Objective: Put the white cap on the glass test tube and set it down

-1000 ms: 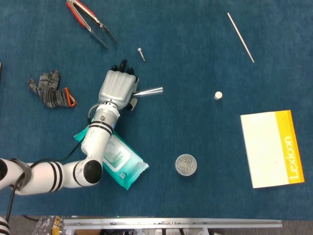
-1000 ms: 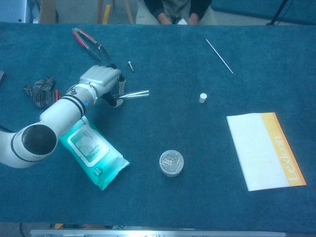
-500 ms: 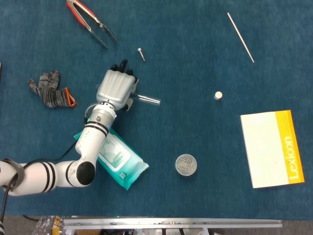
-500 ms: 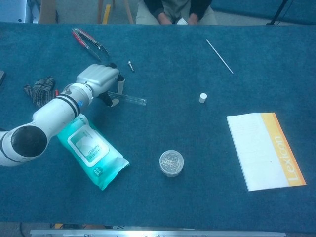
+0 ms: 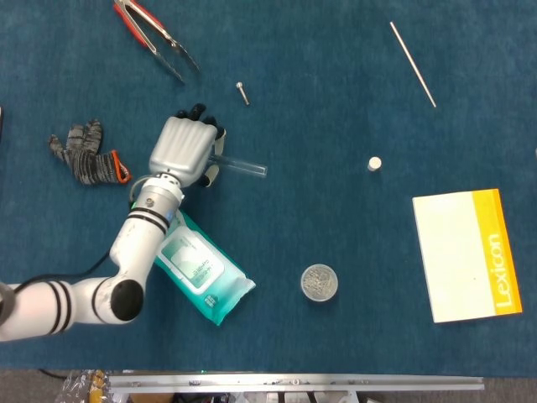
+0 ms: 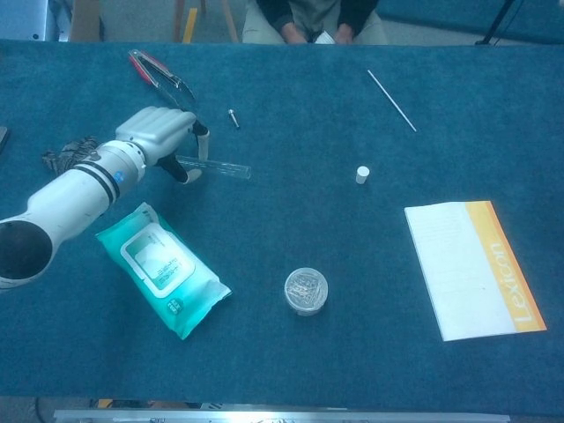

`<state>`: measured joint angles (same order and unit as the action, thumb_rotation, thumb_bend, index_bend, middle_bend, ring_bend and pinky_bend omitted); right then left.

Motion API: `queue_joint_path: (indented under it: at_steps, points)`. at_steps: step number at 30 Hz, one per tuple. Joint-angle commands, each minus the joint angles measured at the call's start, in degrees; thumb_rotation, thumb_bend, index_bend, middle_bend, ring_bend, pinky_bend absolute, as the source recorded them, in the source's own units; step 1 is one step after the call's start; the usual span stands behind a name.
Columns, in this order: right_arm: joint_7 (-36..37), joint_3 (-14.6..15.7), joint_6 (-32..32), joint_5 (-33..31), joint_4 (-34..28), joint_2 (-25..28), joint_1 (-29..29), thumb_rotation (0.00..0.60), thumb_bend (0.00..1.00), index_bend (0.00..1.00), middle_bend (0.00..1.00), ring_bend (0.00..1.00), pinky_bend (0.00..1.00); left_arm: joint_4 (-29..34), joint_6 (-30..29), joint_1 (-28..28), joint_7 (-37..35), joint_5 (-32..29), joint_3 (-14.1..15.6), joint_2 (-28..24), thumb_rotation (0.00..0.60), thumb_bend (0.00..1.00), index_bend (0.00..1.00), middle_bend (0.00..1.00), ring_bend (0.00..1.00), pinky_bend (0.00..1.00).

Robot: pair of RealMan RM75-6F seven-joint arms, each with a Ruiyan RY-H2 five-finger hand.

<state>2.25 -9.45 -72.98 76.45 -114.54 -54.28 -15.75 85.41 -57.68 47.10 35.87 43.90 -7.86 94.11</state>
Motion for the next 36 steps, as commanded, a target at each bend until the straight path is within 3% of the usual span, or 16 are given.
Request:
queue_joint_path:
  at_steps: [1, 19, 36]
  points:
    - [-0.53, -0.14, 0.62, -0.10, 0.13, -0.29, -0.58, 0.600, 0.30, 0.29, 0.18, 0.02, 0.17, 3.54, -0.98, -1.55, -2.70, 1.53, -0.53, -3.09, 0.600, 0.33, 0.57, 0.37, 0.22, 0.32]
    - [-11.07, -0.11, 12.11, -4.34, 2.29, -5.30, -9.67, 0.600, 0.32, 0.40, 0.19, 0.02, 0.17, 19.55, -4.20, -7.65, -13.65, 5.55, -2.63, -17.87, 0.600, 0.33, 0.58, 0.39, 0.26, 0.35]
    - [-16.39, 2.39, 17.51, -9.19, 8.11, -12.05, -14.11, 0.600, 0.32, 0.43, 0.20, 0.02, 0.17, 24.75, -7.57, -10.42, -13.73, 11.34, -0.10, -21.64, 0.600, 0.33, 0.58, 0.39, 0.26, 0.35]
